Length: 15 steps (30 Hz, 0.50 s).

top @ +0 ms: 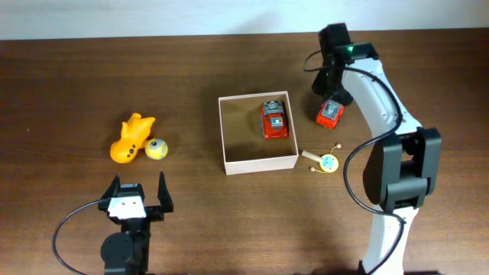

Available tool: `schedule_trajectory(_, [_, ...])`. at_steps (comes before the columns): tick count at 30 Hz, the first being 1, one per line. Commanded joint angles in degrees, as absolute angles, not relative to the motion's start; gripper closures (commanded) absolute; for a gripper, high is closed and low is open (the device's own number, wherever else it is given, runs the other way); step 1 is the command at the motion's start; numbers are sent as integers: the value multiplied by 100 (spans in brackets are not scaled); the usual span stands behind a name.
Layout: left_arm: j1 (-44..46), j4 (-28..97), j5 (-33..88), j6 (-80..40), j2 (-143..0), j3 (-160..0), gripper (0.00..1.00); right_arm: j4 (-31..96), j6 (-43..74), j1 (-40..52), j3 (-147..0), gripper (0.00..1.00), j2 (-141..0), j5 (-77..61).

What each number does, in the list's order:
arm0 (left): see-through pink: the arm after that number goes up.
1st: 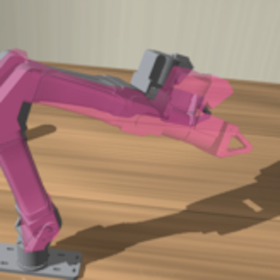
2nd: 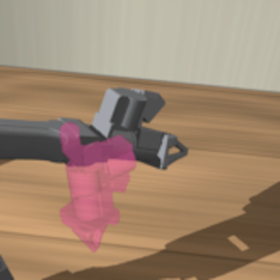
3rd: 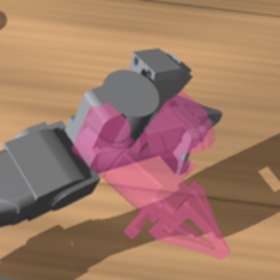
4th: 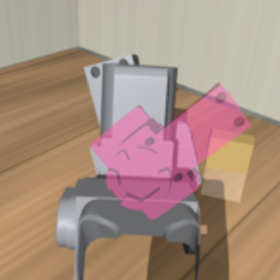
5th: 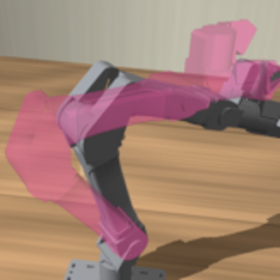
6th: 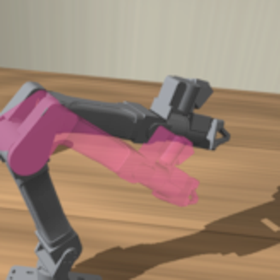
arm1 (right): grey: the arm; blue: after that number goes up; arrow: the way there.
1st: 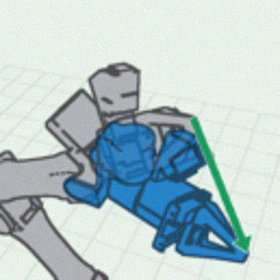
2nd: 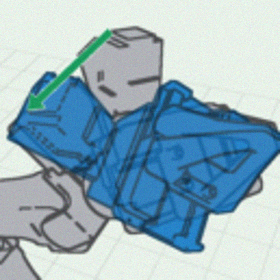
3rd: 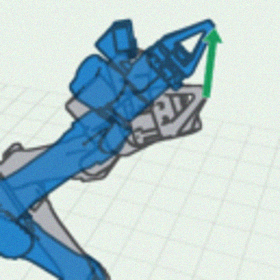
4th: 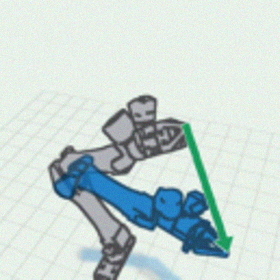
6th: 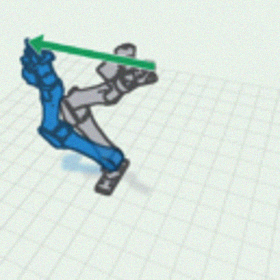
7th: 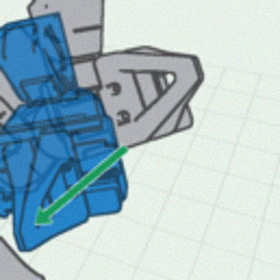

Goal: Pack container
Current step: 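Lower the right gripper and grasp the back red fire truck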

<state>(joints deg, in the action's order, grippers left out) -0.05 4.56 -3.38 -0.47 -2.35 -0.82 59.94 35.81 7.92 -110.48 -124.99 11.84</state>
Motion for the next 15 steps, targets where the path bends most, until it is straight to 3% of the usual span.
schedule_trajectory(1, [10,460,-274,-62,-191,-54,1,6049,3323,773,-11231,48,-12309,1116])
schedule_trajectory(5, [10,460,-274,-62,-191,-54,1,6160,3323,703,-11229,39,-12315,1116])
schedule_trajectory(15, [10,460,-274,-62,-191,-54,1,6289,3918,635,-10881,39,-12320,1116])
